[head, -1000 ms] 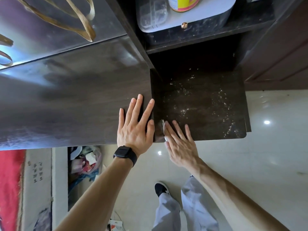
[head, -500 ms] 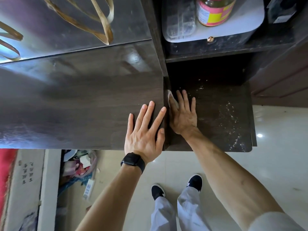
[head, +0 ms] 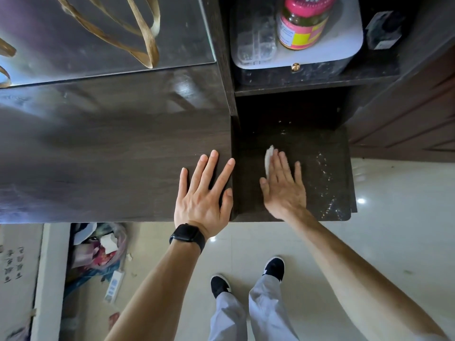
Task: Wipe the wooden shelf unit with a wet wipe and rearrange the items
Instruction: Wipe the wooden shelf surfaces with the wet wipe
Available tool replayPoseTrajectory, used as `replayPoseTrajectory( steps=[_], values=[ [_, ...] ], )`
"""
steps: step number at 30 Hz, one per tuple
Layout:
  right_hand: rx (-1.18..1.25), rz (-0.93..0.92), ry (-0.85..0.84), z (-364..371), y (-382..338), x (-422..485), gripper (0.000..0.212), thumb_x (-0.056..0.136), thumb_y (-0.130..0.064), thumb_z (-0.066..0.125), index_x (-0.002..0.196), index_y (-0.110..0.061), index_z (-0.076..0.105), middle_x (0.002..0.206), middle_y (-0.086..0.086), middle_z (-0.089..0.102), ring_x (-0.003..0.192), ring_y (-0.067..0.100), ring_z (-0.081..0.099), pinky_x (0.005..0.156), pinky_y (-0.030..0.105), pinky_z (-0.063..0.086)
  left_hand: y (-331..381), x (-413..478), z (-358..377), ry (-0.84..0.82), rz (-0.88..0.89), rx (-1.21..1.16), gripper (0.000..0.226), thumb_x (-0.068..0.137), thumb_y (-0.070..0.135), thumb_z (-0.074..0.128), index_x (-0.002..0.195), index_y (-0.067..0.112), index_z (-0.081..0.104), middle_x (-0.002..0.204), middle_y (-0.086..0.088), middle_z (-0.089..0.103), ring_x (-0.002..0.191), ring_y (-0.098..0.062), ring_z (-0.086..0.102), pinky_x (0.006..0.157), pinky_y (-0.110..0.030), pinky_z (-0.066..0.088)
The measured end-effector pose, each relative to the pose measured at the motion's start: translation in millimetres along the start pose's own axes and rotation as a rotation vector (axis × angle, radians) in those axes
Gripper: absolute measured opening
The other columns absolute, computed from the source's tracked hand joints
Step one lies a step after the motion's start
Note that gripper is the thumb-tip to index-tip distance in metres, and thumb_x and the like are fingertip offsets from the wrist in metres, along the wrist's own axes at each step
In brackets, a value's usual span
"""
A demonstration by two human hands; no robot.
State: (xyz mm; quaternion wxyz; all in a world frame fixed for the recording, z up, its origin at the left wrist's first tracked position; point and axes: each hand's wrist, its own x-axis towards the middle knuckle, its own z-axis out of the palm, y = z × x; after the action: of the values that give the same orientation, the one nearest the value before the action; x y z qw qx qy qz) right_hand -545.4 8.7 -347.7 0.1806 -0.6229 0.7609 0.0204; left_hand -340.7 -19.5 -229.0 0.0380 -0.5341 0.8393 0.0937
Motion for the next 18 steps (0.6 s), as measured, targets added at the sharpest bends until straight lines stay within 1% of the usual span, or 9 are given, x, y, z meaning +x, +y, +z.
replayPoseTrajectory(
  steps=[2,4,6,8,10,13,15,17,18],
  values=[
    [0.017,-0.169,0.000,18.5,-18.5,-41.8,0.063,0.105,-0.042,0.013,0.158,-0.012,-0.003,0.167,0.004,-0.005,0.153,0.018,-0.007,0.123,0.053,0.004,-0.3,-0.3,0.3,0.000,0.000,-0.004,0.058,0.100,0.043,0.025,0.156,0.039,0.013,0.166,0.003,0.006,0.153,-0.017,0.002,0.122,-0.052,0.008],
    [0.041,-0.265,0.031,37.7,-33.4,-75.5,0.062,0.105,-0.039,0.026,0.159,-0.014,0.010,0.167,0.004,0.006,0.154,0.017,0.004,0.122,0.053,0.014,-1.3,-0.3,0.6,0.003,0.003,-0.004,0.058,0.100,0.044,0.025,0.156,0.038,0.013,0.166,0.003,0.007,0.153,-0.018,0.002,0.122,-0.052,0.008],
    [0.061,-0.286,0.052,44.8,-42.4,-81.0,0.060,0.104,-0.037,0.031,0.158,-0.013,0.017,0.166,0.004,0.012,0.153,0.016,0.007,0.122,0.051,0.016,-1.5,-0.1,0.8,0.004,0.010,0.005,0.058,0.100,0.045,0.022,0.156,0.038,0.013,0.166,0.003,0.007,0.153,-0.018,0.002,0.122,-0.052,0.008],
    [0.022,-0.306,0.064,40.9,-40.3,-67.2,0.060,0.104,-0.038,0.031,0.158,-0.013,0.019,0.166,0.003,0.015,0.154,0.016,0.007,0.123,0.050,0.013,-1.0,0.4,0.9,0.012,0.013,0.000,0.058,0.099,0.044,0.023,0.156,0.038,0.015,0.166,0.002,0.009,0.153,-0.019,0.004,0.122,-0.052,0.009],
    [-0.039,-0.217,0.053,32.3,-21.5,-49.4,0.061,0.104,-0.038,0.029,0.158,-0.015,0.014,0.166,0.002,0.011,0.154,0.017,0.003,0.123,0.052,0.008,-0.6,1.1,0.6,0.017,0.007,-0.009,0.058,0.099,0.043,0.025,0.156,0.038,0.017,0.165,0.002,0.010,0.153,-0.019,0.006,0.122,-0.052,0.009],
    [-0.038,0.100,0.047,21.7,32.9,-38.4,0.061,0.104,-0.039,0.017,0.159,-0.016,0.003,0.167,0.001,0.001,0.154,0.020,-0.003,0.122,0.055,0.000,0.0,0.6,0.5,0.006,0.001,-0.003,0.058,0.099,0.043,0.024,0.156,0.038,0.015,0.166,0.002,0.009,0.153,-0.019,0.005,0.122,-0.051,0.007],
    [-0.017,0.220,0.048,17.4,55.4,-45.5,0.061,0.104,-0.040,0.013,0.159,-0.014,0.001,0.167,0.003,-0.001,0.154,0.023,-0.003,0.122,0.057,0.002,0.3,0.8,-0.1,0.004,0.004,0.002,0.058,0.099,0.043,0.023,0.156,0.038,0.015,0.166,0.002,0.009,0.153,-0.019,0.005,0.122,-0.052,0.008],
    [-0.014,0.196,0.090,19.2,47.6,-54.3,0.062,0.104,-0.041,0.018,0.159,-0.013,0.005,0.167,0.006,0.002,0.154,0.024,-0.001,0.122,0.057,0.003,0.4,0.8,-0.8,0.002,0.003,0.002,0.058,0.099,0.043,0.023,0.156,0.037,0.015,0.166,0.002,0.009,0.153,-0.019,0.005,0.122,-0.053,0.009],
    [-0.018,0.125,0.098,22.3,35.0,-58.2,0.063,0.104,-0.041,0.022,0.159,-0.014,0.007,0.167,0.007,0.003,0.154,0.024,0.001,0.122,0.056,0.004,0.5,0.8,-1.1,-0.002,0.002,0.003,0.058,0.099,0.043,0.023,0.156,0.038,0.015,0.166,0.002,0.009,0.153,-0.019,0.005,0.122,-0.053,0.009]
  ],
)
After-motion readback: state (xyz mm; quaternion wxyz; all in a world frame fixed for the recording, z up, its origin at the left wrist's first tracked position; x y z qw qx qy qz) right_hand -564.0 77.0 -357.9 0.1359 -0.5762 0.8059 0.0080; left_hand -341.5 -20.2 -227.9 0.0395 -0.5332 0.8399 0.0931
